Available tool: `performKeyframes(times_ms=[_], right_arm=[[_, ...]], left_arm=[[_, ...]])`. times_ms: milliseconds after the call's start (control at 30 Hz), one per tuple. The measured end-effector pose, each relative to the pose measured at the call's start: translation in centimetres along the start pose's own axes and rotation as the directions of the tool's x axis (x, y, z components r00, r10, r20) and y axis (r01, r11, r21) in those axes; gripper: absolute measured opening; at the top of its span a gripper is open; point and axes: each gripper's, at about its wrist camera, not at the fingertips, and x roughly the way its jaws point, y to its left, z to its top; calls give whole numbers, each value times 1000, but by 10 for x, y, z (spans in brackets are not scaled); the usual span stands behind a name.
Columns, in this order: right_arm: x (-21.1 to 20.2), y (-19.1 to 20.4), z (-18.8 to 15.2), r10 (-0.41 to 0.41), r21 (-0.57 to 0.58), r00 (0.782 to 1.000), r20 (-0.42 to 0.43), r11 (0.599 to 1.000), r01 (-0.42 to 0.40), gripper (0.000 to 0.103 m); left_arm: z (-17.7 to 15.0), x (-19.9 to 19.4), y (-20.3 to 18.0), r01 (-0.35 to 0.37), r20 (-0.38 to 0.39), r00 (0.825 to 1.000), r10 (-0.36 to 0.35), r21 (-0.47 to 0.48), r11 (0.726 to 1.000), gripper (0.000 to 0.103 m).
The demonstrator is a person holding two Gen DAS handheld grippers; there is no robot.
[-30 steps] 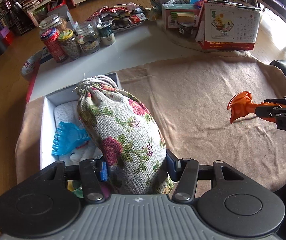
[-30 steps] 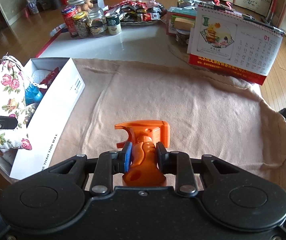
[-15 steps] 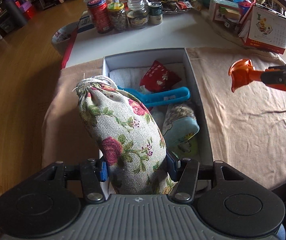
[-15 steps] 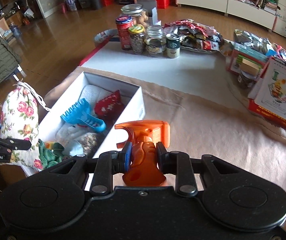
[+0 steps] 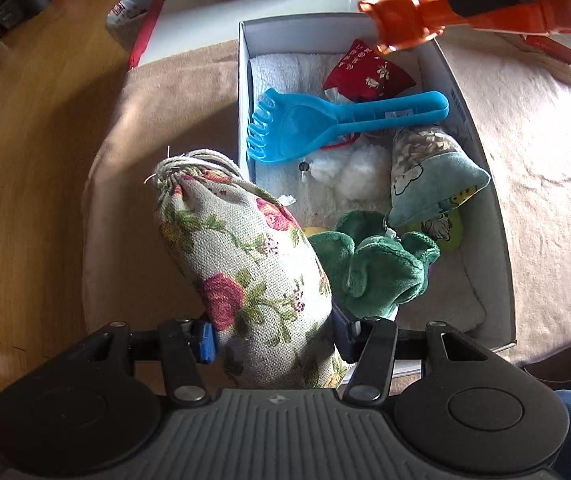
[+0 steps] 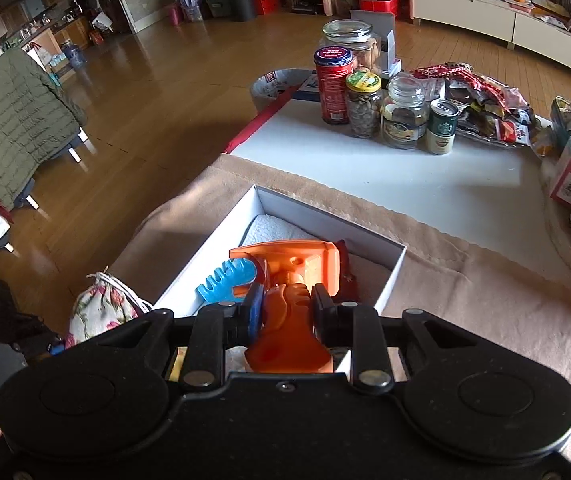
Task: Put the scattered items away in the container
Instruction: 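Drop the orange hammer into the box with the right tool while the left tool releases the pouch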
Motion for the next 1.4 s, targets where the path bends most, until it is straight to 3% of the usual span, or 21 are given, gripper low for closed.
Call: performKeyframes(times_ms=[333,667,733,833,1400], right_arm=[[55,5,23,19,44,999,-46,999,-17,27],[82,6,26,51,90,998,-43,995,-47,27],[82,8,24,56,83,998,-28,995,-54,34],[81,8,23,69,85,997,-28,994,-66,42],[35,14,-5,75,46,997,-20,996,-74,51]], left_arm=[[25,11,-4,-7,13,1000,6,15,1000,55],[41,16,-8,-18,16,1000,18,19,1000,60],[40,14,-9,-9,17,1000,9,18,1000,70],[36,9,-13,-11,22,1000,10,35,999,74],[-3,-20,-30,-39,46,998,37,49,998,93]])
